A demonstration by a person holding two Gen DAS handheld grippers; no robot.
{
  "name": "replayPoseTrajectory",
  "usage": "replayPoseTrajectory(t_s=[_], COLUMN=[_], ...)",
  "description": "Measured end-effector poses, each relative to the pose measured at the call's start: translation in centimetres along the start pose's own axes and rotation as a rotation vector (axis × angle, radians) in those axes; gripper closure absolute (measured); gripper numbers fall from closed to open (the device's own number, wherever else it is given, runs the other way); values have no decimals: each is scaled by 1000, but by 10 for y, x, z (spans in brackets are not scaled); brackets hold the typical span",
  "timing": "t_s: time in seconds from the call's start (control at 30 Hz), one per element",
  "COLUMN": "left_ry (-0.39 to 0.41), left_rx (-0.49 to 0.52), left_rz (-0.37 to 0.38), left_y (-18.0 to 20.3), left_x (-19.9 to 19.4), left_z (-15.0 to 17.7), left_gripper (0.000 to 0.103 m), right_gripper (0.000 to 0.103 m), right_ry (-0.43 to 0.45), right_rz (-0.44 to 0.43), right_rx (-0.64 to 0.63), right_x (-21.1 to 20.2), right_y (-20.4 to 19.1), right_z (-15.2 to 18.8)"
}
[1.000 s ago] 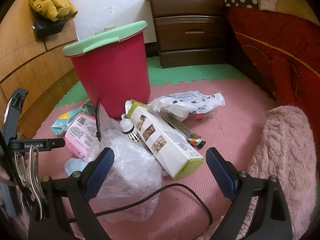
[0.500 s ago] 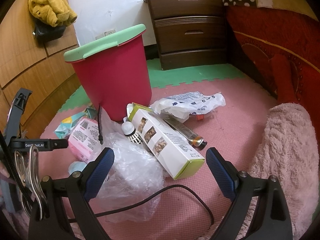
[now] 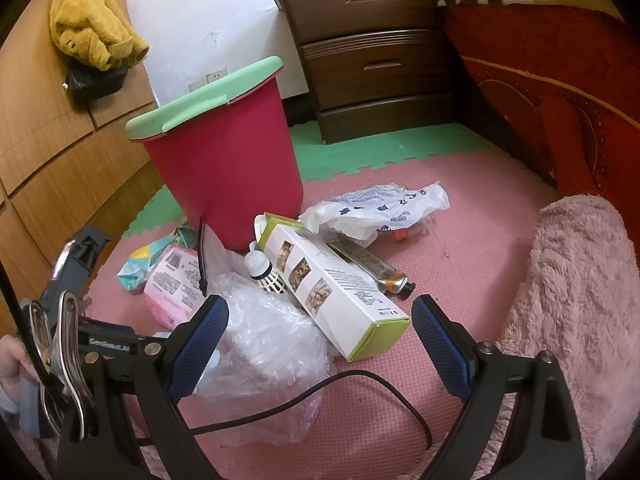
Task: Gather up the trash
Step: 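Lower the left tool onto the light blue tissue and close it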
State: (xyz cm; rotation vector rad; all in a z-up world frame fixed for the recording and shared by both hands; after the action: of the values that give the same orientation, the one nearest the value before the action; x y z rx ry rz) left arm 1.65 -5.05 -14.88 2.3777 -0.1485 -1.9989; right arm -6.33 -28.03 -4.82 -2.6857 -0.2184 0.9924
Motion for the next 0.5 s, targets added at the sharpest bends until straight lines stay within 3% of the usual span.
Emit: replayPoseTrajectory(t_s=[0.13,0.5], left_ry=[-48,-89], left_rx=[-55,-197], left_rz=[12,5], left_y=[1,12], left_x=[16,56], left_z=[8,32], left_gripper=[6,6], right_gripper=[8,8], right_ry=[4,-1], right_rz=[-2,-6], right_rx=[0,0], right_x=[-1,-2], right_y=[0,-2], right_z=[0,0])
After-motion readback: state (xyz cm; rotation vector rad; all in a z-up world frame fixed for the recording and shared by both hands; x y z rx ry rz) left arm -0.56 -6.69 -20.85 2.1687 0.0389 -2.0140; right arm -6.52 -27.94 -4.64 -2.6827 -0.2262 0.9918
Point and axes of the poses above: each gripper's, at about its wrist camera, not at the fingertips, and x roughly the way its jaws point, y to its right, z to its underside, the point moved 9 cm from there along x, roughly the way its jaws point, and after that the axes turned 2 degrees about x, right-handed, at the moved point
